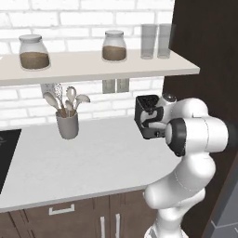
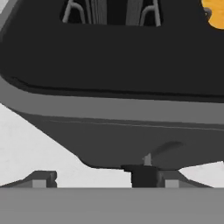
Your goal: Start the toaster. Once the lever pops up, take the bread to the plate on the dining counter.
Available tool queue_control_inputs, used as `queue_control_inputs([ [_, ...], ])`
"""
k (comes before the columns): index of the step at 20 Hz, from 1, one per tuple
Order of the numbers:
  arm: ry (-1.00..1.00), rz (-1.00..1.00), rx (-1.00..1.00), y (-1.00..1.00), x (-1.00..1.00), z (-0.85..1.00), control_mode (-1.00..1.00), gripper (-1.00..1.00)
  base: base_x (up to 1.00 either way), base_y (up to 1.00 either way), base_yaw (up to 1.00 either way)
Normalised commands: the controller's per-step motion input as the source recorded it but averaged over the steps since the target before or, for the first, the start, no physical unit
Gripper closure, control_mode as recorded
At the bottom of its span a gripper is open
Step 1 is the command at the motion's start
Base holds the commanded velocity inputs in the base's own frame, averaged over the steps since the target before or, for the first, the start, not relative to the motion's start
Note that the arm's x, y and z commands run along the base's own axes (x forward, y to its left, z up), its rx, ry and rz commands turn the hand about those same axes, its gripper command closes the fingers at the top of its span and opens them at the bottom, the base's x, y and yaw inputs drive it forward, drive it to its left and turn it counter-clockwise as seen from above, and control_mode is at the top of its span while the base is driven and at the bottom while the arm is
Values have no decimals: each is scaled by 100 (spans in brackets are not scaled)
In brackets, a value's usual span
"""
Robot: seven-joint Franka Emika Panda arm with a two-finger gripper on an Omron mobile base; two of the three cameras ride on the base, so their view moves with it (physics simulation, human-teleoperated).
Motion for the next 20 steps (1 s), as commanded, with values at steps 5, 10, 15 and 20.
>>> queue_control_inputs([
  [5,-8,-18,4,7,-69,-81,-100,-100,0,0,0],
  [10,-19,-26,7,-1,-86,67,-100,-100,0,0,0],
  [15,-7,-16,7,-1,-31,100,-100,-100,0,0,0],
  [20,0,-1,3,-6,0,100,-100,-100,0,0,0],
])
